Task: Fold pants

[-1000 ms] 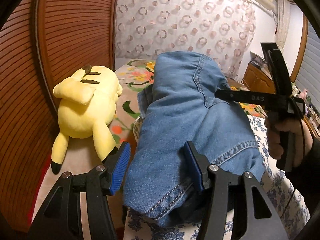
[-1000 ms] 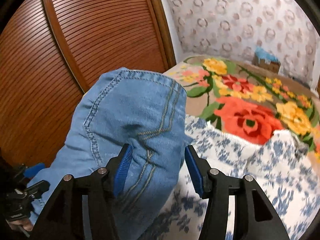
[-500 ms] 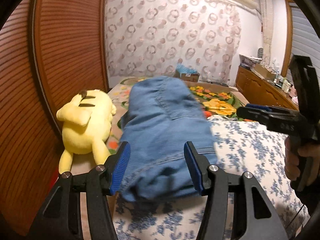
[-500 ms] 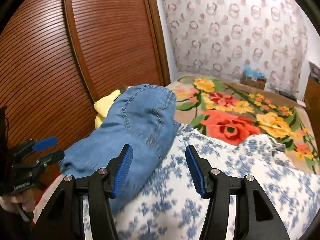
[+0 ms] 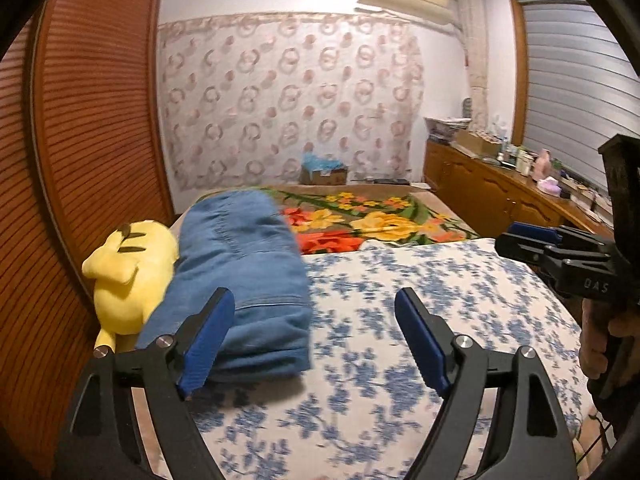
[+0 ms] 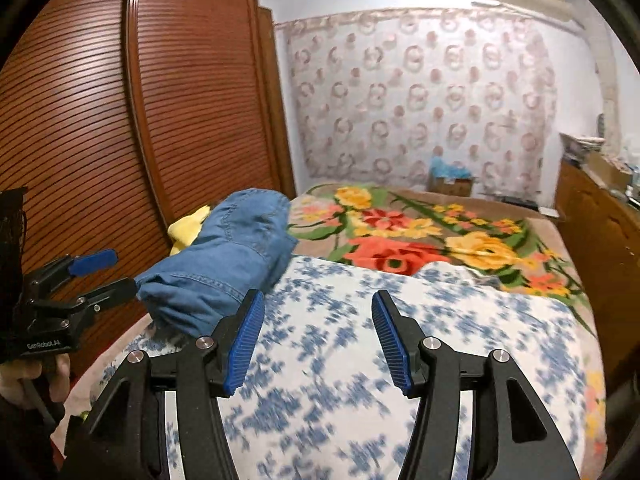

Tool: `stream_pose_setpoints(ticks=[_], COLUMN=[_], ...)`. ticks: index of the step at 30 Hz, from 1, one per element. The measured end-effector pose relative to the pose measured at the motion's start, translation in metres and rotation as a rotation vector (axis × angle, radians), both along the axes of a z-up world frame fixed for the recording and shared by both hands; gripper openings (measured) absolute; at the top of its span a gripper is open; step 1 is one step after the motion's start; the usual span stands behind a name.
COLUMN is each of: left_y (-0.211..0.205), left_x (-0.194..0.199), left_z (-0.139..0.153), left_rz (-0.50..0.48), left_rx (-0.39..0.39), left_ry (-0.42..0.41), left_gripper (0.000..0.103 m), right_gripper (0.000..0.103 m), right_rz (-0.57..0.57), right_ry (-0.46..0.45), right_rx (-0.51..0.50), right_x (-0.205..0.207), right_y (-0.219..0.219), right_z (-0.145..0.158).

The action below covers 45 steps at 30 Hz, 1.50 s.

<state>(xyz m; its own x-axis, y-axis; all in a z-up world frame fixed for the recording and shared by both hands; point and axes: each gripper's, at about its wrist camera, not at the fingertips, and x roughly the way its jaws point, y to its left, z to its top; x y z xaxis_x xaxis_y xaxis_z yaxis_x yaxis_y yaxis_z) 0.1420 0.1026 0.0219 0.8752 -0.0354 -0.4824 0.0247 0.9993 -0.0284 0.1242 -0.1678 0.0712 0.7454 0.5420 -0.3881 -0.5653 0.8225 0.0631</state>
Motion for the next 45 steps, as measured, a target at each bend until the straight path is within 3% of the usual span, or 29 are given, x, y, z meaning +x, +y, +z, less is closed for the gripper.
stream_pose_setpoints(ticks=[2,11,15,23,33,45], left_y=[-0.011,-0.057,-0.071,-0.089,-0.098,-0.097], left_x=[-0.005,-0.034,-0.045,-0.058,-0.069,-0.07], left_z=[0.003,0.018,0.028,0.039,0.043,0.042], left_rz=[-0.012,-0.067,-0.055,-0.058,-0.063,-0.062], left_rx=[0.009,0.022,0.029,0.03,0.025,0.024], left_ry=[-0.008,-0.062,-0.086,-0.106,-0.116,-0.117], left_gripper=[0.096,0.096,0.096,0.096,0.096,0.096], right_gripper=[0.062,0.069,0.08,0.081,0.082,0.082], right_rz=[-0.023,-0.135,-0.171,-0.23,-0.281,-0.288], right_ry=[-0.013,-0.091,-0.114,-0.153,-0.179,-0.175], right_rx=[0.014,0.015,0.027,0.058,0.067,0.071], right_x=[-0.023,-0.101,-0.127,-0.164,-0.178,-0.179], right_y=[-0.019,-0.057,-0.062,-0.068,-0.052,-0.062], right_z=[0.002,0.004,0.005,0.01,0.0,-0.001])
